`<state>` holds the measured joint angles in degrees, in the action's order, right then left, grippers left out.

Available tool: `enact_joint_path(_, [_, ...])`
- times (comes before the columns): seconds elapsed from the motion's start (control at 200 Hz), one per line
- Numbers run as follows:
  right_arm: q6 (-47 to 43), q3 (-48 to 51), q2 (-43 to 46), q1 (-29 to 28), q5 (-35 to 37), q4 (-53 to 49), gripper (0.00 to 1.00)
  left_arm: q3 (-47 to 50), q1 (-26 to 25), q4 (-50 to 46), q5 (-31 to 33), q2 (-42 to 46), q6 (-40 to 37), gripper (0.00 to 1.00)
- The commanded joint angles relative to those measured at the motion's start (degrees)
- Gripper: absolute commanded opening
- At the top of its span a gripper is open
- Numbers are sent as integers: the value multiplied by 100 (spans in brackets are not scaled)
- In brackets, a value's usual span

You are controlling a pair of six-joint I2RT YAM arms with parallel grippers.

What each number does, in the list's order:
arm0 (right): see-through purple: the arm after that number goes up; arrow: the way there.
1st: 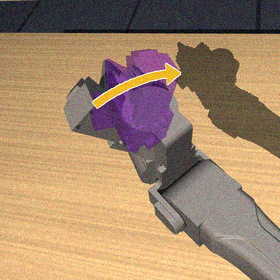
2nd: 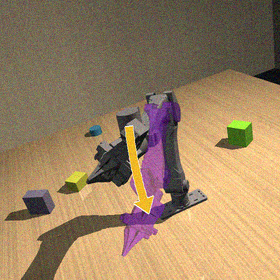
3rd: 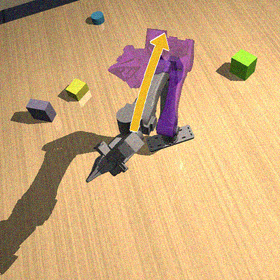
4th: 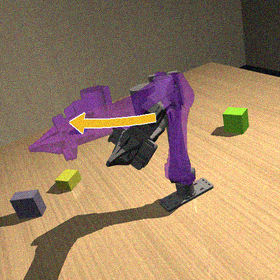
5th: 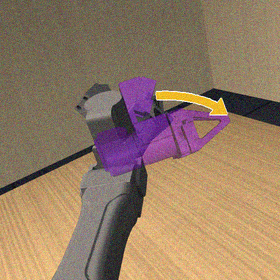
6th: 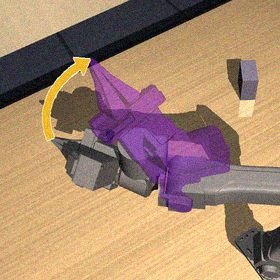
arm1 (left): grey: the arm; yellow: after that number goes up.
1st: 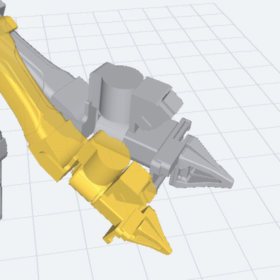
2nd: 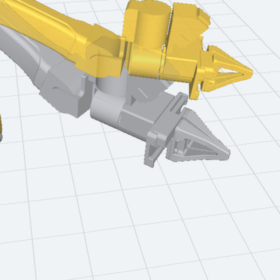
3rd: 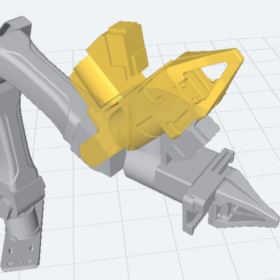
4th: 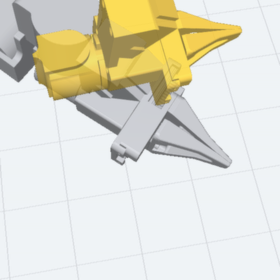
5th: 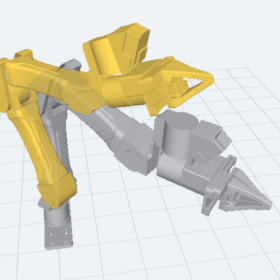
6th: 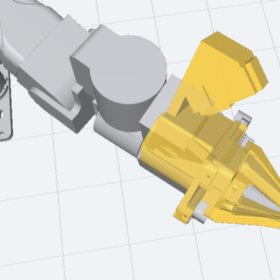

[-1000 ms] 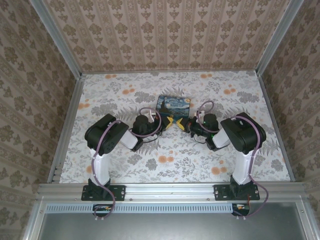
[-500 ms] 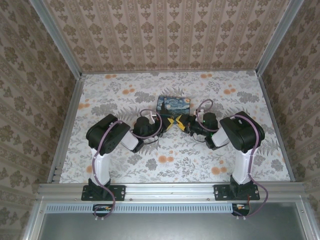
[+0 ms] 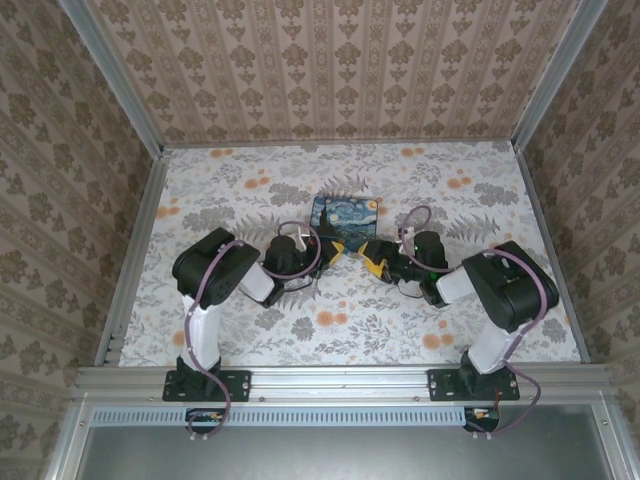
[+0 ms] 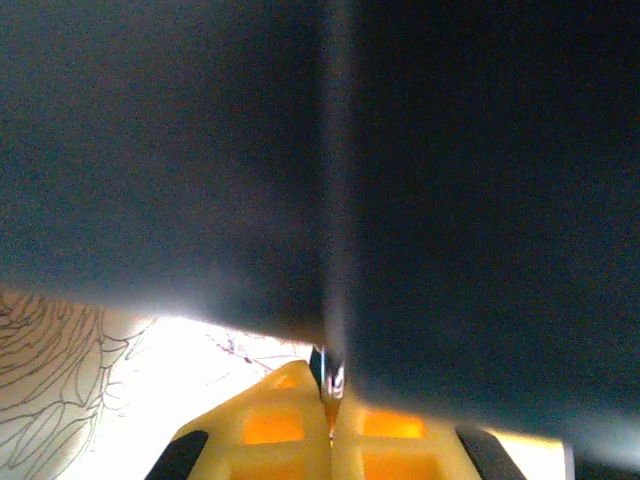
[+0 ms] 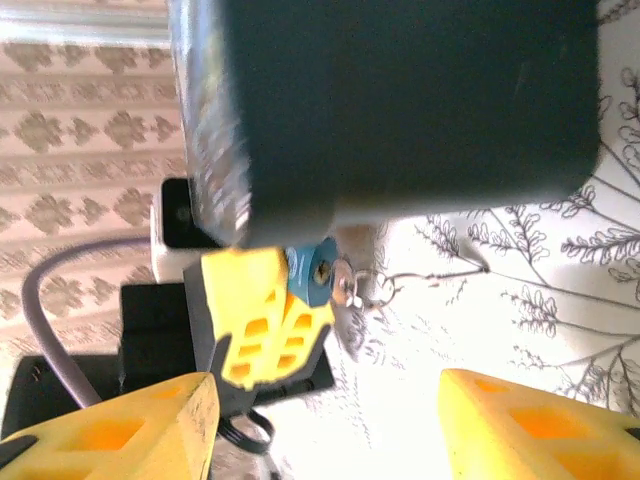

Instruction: Unlock the padlock with the key

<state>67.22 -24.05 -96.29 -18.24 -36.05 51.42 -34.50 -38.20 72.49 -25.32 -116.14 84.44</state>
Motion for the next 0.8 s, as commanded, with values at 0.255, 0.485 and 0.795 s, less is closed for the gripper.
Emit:
enact_joint_path(0.255, [-4268,-794,2142,-844,2153,-4573,59,-13,49,175,-253,-30,85,0])
enact_joint_path(0.485, [-5654,-829,2017,-1728,3774,-4477,58,-17,50,178,-307,-45,79,0])
enact_joint_path(0.795, [-6669,-917,1384,-2283,4869,-3916,56,-21,49,178,-333,-32,78,0])
